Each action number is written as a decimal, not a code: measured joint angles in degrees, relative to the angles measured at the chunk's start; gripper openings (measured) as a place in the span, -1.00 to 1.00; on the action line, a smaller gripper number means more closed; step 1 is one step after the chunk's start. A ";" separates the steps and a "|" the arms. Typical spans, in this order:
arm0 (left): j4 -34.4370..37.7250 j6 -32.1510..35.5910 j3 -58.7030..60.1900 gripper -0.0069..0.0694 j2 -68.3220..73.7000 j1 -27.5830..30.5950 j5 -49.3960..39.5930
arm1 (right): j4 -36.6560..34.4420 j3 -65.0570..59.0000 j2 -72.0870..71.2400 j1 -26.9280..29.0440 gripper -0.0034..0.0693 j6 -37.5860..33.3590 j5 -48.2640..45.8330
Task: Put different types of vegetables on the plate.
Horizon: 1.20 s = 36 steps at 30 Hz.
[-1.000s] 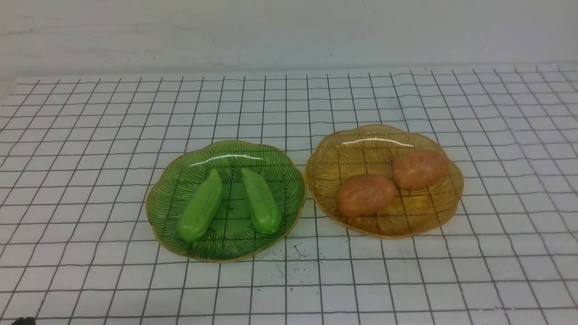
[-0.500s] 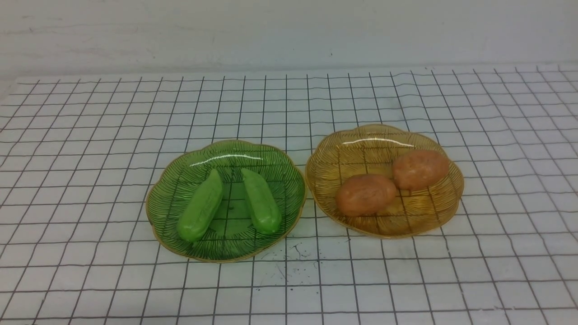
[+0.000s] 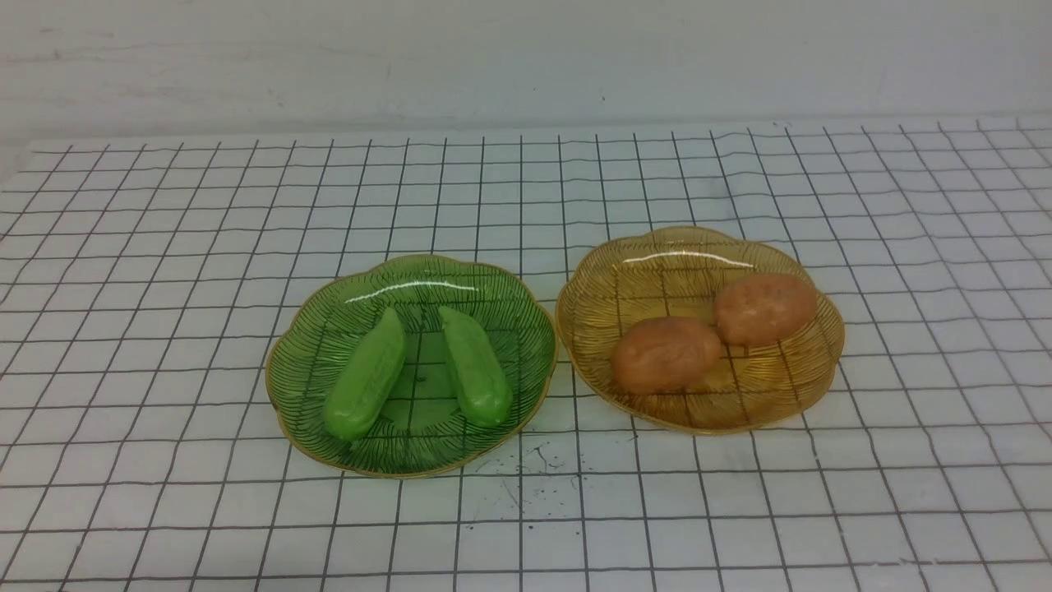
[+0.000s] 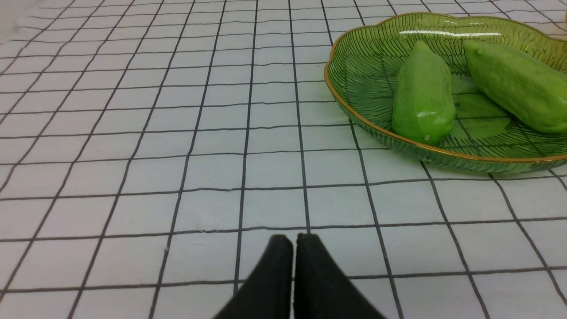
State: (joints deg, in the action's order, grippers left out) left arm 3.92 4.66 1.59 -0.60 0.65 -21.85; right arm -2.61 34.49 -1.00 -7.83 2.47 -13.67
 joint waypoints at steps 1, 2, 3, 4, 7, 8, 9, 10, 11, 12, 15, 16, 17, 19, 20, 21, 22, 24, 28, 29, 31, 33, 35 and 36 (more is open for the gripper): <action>0.00 0.00 0.00 -0.84 0.00 0.00 0.00 | 0.00 0.00 0.00 0.00 -0.94 0.00 0.00; 0.00 0.00 0.00 -0.84 0.00 0.00 0.00 | 0.00 0.00 0.00 0.00 -0.94 0.00 0.00; 0.00 0.00 0.00 -0.84 0.00 0.00 0.00 | 0.00 0.00 0.00 0.00 -0.94 0.00 0.00; 0.00 0.00 0.00 -0.84 0.00 0.00 0.00 | 0.00 0.00 0.00 0.00 -0.94 0.00 0.00; 0.00 0.00 0.00 -0.84 0.00 0.00 0.00 | 0.00 0.00 0.00 0.00 -0.94 0.00 0.00; 0.00 0.00 0.00 -0.84 0.00 0.00 0.00 | 0.00 0.00 0.00 0.00 -0.94 0.00 0.00; 0.00 0.00 0.00 -0.84 0.00 0.00 0.00 | 0.05 0.00 0.00 0.00 -0.94 0.00 0.00; 0.00 0.00 0.00 -0.84 0.00 0.00 0.00 | 0.46 0.00 0.00 0.00 -0.94 -0.06 0.00; 0.00 0.00 0.00 -0.84 0.00 0.00 0.00 | 0.99 0.00 0.00 0.00 -0.94 -0.12 0.00; 0.00 0.00 0.00 -0.84 0.00 0.00 0.00 | 2.02 -0.12 0.00 0.27 -0.94 -0.12 -0.54; 0.00 0.00 0.00 -0.84 0.00 0.00 0.00 | 3.90 -1.54 0.00 2.83 -0.94 -0.26 -1.93; 0.02 0.00 0.00 -0.84 0.00 0.00 0.00 | 4.39 -2.80 0.00 4.07 -0.94 -0.39 -2.41; 0.02 0.00 0.00 -0.84 0.00 0.00 0.00 | 4.79 -4.42 0.00 5.03 -0.94 -0.54 -2.75; 0.02 0.00 0.00 -0.84 0.00 0.00 0.00 | 5.70 -7.71 0.00 6.79 -0.94 -0.89 -3.34; 0.02 0.00 0.00 -0.84 0.00 0.00 0.00 | 6.29 -10.06 0.00 7.38 -0.94 -1.08 -3.62; 0.02 0.00 0.00 -0.84 0.00 0.00 0.00 | 6.89 -12.61 0.00 7.99 -0.94 -1.24 -3.78; 0.02 0.00 0.00 -0.84 0.00 0.00 0.00 | 7.41 -16.36 0.00 8.60 -0.94 -1.29 -4.01; 0.02 0.00 0.00 -0.84 0.00 0.00 0.00 | 7.79 -19.70 0.00 8.88 -0.94 -1.29 -4.46; 0.02 0.00 0.00 -0.84 0.00 0.00 0.00 | 7.94 -31.60 0.05 9.09 -0.94 -1.29 -5.08; 0.02 0.00 0.00 -0.84 0.00 0.00 0.00 | 7.88 -33.30 0.05 9.09 -0.94 -1.29 -5.18; 0.02 0.00 0.00 -0.84 0.00 0.00 0.00 | 7.49 -35.45 0.05 9.09 -0.94 -1.23 -5.87; 0.02 0.00 0.00 -0.84 0.00 0.00 0.00 | 7.30 -35.96 0.05 9.09 -0.94 -1.23 -6.86; 0.02 0.00 0.00 -0.84 0.00 0.00 0.00 | 7.06 -35.91 0.05 8.89 -0.94 -1.23 -7.48; 0.02 0.00 0.00 -0.84 0.00 0.00 0.00 | 7.03 -35.85 0.05 8.57 -0.94 -1.23 -7.72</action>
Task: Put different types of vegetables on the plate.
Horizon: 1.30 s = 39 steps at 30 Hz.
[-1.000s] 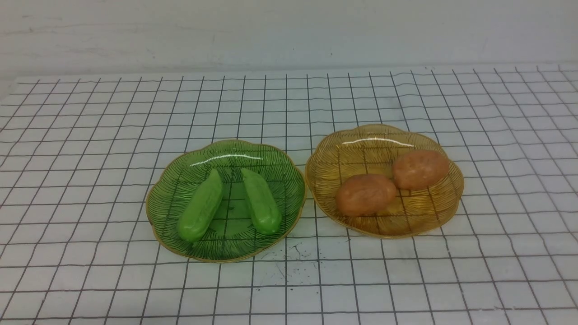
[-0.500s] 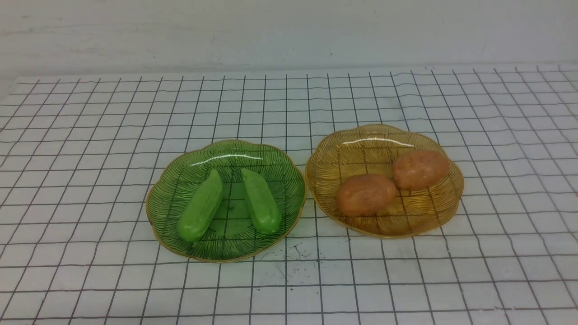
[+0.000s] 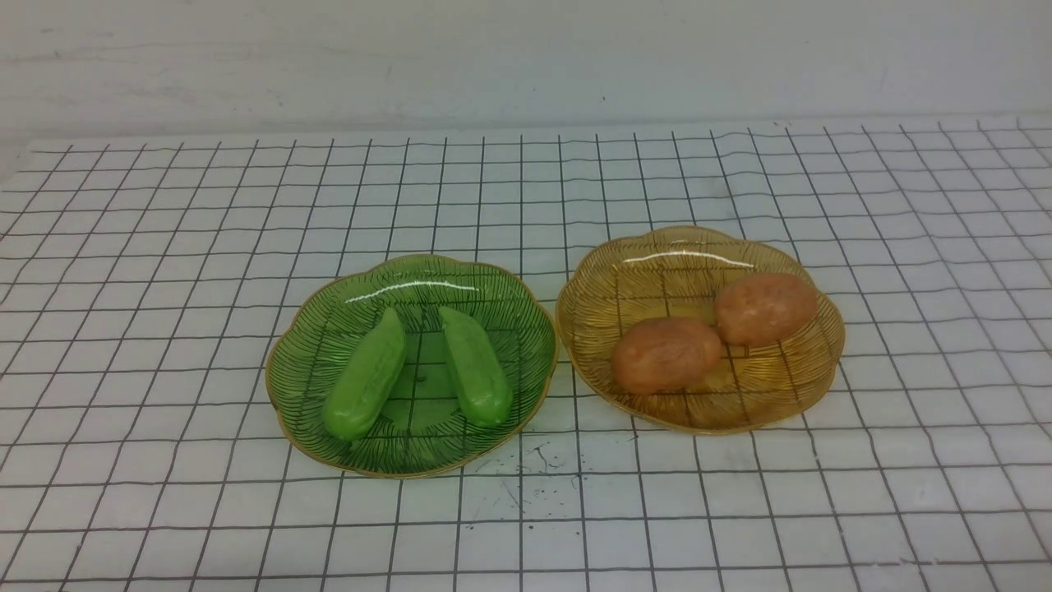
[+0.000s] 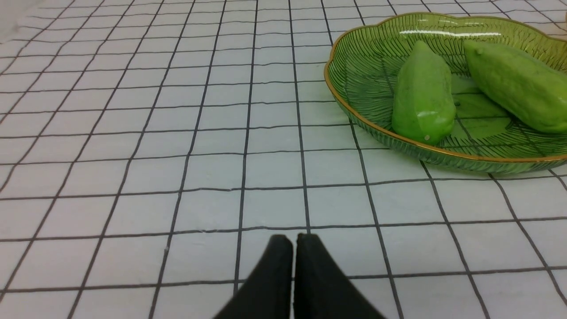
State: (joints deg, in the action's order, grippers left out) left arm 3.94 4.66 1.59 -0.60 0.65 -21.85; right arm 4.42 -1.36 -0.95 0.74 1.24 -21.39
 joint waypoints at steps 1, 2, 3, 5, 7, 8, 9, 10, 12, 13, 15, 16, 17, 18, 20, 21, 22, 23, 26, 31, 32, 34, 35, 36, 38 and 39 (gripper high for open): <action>0.00 0.00 0.00 -0.84 0.00 0.00 0.00 | 0.00 0.00 0.00 -0.59 -0.94 0.00 -0.11; 0.00 0.00 0.00 -0.84 0.00 0.00 0.00 | 0.00 0.00 0.00 -1.07 -0.94 0.00 -0.18; 0.00 0.00 0.00 -0.84 0.00 0.00 0.00 | 0.00 0.05 0.00 -1.52 -0.94 0.00 -0.25; 0.00 0.00 0.00 -0.84 0.00 0.07 0.00 | 0.00 0.09 0.00 -2.32 -0.94 0.00 -0.49; 0.00 -0.05 0.00 -0.84 0.00 0.07 0.00 | 0.00 0.09 0.00 -2.38 -0.94 0.00 -0.49; 0.00 -0.05 0.00 -0.84 0.00 0.07 0.00 | 0.00 0.09 0.00 -2.38 -0.94 0.00 -0.49; 0.00 -0.05 0.00 -0.84 0.00 0.07 0.00 | 0.00 0.09 0.00 -2.38 -0.94 0.00 -0.49; 0.00 -0.05 0.00 -0.84 0.00 0.07 0.00 | 0.00 0.09 0.00 -2.38 -0.94 0.00 -0.49; 0.00 -0.05 0.00 -0.84 0.00 0.07 0.00 | 0.00 0.09 0.00 -2.38 -0.94 0.00 -0.49; 0.00 -0.05 0.00 -0.84 0.00 0.07 0.00 | 0.00 0.09 0.00 -2.38 -0.94 0.00 -0.49; 0.00 -0.05 0.00 -0.84 0.00 0.07 0.00 | 0.00 0.09 0.00 -2.38 -0.94 0.00 -0.49; 0.00 -0.05 0.00 -0.84 0.00 0.07 0.00 | 0.00 0.09 0.00 -2.38 -0.94 0.00 -0.49; 0.00 -0.05 0.00 -0.84 0.00 0.07 0.00 | 0.00 0.09 0.00 -2.38 -0.94 0.00 -0.49; 0.00 -0.05 0.00 -0.84 0.00 0.07 0.00 | 0.00 0.09 0.00 -2.38 -0.94 0.00 -0.49; 0.00 -0.05 0.00 -0.84 0.00 0.07 0.00 | 0.00 0.09 0.00 -2.38 -0.94 0.00 -0.49; 0.00 -0.05 0.00 -0.84 0.00 0.07 0.00 | 0.00 0.09 0.00 -2.38 -0.94 0.00 -0.49; 0.00 -0.05 0.00 -0.84 0.00 0.07 0.00 | 0.00 0.09 0.00 -2.38 -0.94 0.00 -0.49; 0.00 -0.05 0.00 -0.84 0.00 0.07 0.00 | 0.00 0.09 0.00 -2.38 -0.94 0.00 -0.49; 0.00 -0.05 0.00 -0.84 0.00 0.07 0.00 | 0.00 0.09 0.00 -2.38 -0.94 0.00 -0.49; 0.00 -0.05 0.00 -0.84 0.00 0.07 0.00 | 0.00 0.09 0.00 -2.38 -0.94 0.00 -0.49; 0.00 -0.05 0.00 -0.84 0.00 0.07 0.00 | 0.00 0.09 0.00 -2.38 -0.94 0.00 -0.50; 0.00 -0.05 0.00 -0.84 0.00 0.07 0.00 | 0.00 0.09 0.00 -2.38 -0.94 0.00 -0.50; 0.00 -0.05 0.00 -0.84 0.00 0.07 0.00 | 0.00 0.09 0.00 -2.38 -0.94 0.00 -0.50; 0.00 -0.05 0.00 -0.84 0.00 0.07 0.00 | 0.00 0.09 0.00 -2.38 -0.94 0.00 -0.50; 0.00 -0.05 0.00 -0.84 0.00 0.07 0.00 | 0.00 0.09 0.00 -2.38 -0.94 0.00 -0.50; 0.00 -0.05 0.00 -0.84 0.00 0.07 0.00 | 0.00 0.09 0.00 -2.38 -0.94 0.00 -0.50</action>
State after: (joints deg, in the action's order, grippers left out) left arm 3.94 4.62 1.59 -0.60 0.72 -21.85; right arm 4.42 -1.27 -0.95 -1.65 1.24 -21.89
